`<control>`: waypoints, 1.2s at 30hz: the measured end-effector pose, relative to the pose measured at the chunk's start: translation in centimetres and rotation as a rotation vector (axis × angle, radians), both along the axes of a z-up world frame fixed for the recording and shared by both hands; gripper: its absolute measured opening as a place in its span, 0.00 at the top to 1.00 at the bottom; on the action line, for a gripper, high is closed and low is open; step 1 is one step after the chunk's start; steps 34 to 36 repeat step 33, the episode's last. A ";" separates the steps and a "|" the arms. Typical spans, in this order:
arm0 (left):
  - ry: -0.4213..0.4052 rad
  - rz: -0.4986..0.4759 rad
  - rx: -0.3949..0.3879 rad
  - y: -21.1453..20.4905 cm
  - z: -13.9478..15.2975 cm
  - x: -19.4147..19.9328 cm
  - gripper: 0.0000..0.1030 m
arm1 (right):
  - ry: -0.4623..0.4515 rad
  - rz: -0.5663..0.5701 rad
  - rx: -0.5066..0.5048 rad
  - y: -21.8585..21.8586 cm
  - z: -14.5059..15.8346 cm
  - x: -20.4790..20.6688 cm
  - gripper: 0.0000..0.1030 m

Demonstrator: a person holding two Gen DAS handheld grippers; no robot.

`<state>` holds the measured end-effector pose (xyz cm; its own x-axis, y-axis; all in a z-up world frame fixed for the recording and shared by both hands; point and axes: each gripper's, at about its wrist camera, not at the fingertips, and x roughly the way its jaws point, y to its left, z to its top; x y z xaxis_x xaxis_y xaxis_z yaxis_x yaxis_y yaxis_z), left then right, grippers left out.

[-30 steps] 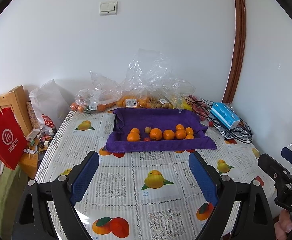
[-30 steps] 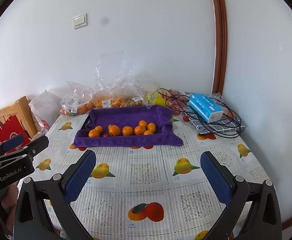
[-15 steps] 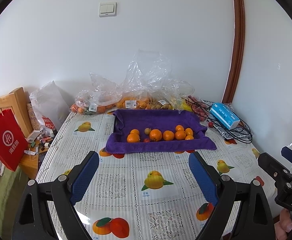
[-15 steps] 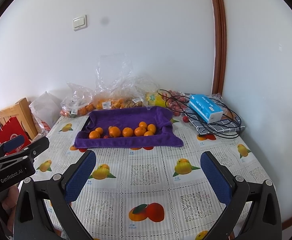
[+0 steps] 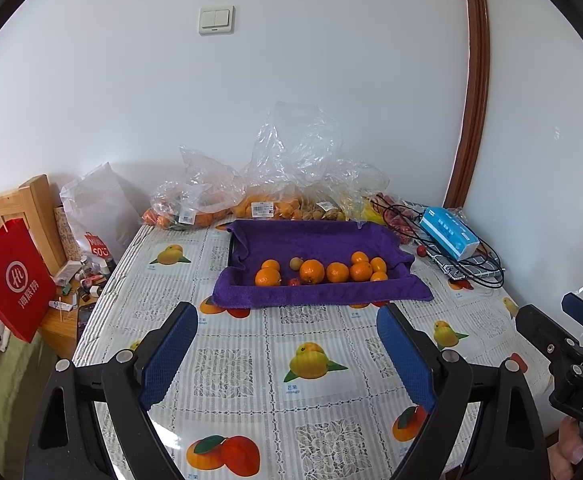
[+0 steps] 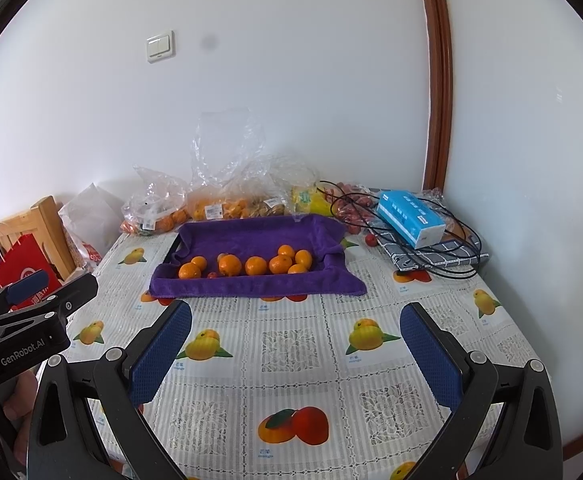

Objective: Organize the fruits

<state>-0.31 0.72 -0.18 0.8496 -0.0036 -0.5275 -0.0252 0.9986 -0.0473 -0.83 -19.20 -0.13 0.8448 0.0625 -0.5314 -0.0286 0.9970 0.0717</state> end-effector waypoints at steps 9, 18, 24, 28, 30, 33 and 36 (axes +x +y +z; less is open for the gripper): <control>0.000 0.000 0.000 0.0 0.0 0.0 0.12 | -0.002 -0.001 -0.001 0.1 0.2 0.0 0.00; 0.000 0.001 -0.001 -0.1 0.0 -0.1 0.12 | -0.003 -0.001 -0.001 0.1 0.2 -0.1 0.00; -0.001 0.001 -0.001 -0.1 0.0 -0.1 0.12 | -0.003 0.001 0.002 0.0 0.2 -0.1 0.00; -0.001 0.001 0.000 -0.1 -0.1 -0.1 0.12 | -0.005 0.001 0.001 0.2 0.2 0.0 0.00; 0.001 0.002 -0.002 0.0 0.0 -0.1 0.12 | -0.005 0.002 0.002 0.2 0.2 0.0 0.00; -0.004 0.003 -0.002 0.0 0.1 -0.1 0.12 | -0.009 0.004 0.003 0.3 0.3 -0.2 0.00; -0.004 0.003 -0.002 0.0 0.1 -0.1 0.12 | -0.009 0.004 0.003 0.3 0.3 -0.2 0.00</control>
